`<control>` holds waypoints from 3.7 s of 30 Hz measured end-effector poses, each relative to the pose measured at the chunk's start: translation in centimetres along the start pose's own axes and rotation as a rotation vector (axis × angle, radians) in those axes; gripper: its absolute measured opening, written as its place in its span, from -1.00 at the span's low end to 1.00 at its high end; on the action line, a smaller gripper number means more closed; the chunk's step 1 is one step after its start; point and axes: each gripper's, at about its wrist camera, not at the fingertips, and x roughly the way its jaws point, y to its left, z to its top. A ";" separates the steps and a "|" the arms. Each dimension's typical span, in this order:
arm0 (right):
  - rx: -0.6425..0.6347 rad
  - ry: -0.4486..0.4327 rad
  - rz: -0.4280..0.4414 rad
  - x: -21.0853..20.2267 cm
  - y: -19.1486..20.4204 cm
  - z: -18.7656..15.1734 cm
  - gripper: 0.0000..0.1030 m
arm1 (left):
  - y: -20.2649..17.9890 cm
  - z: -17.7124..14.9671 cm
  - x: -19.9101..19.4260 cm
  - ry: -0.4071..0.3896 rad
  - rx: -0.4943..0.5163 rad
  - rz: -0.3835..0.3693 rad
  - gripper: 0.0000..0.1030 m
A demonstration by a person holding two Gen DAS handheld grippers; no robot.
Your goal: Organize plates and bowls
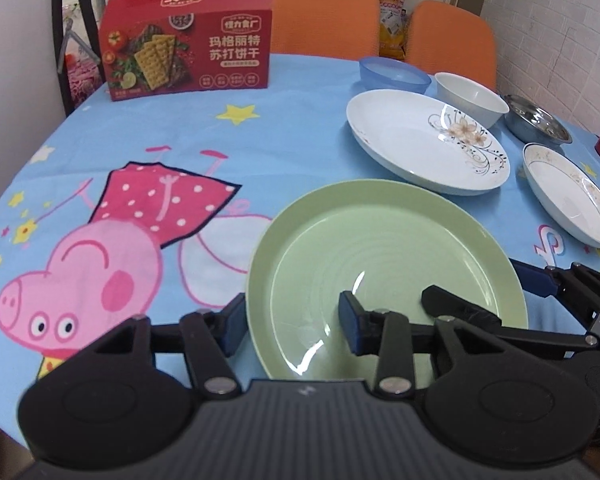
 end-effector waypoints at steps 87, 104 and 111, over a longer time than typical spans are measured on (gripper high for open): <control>0.074 -0.074 -0.014 5.4 -5.0 9.0 1.00 | -3.6 13.0 5.3 -0.113 0.062 -0.111 -0.09; 0.066 -0.003 0.079 -0.3 0.6 1.8 1.00 | -1.2 1.9 -0.2 -0.067 -0.008 -0.031 -0.06; 0.071 0.013 0.104 -0.4 0.7 0.9 1.00 | -0.6 0.8 0.1 -0.040 -0.026 -0.041 -0.01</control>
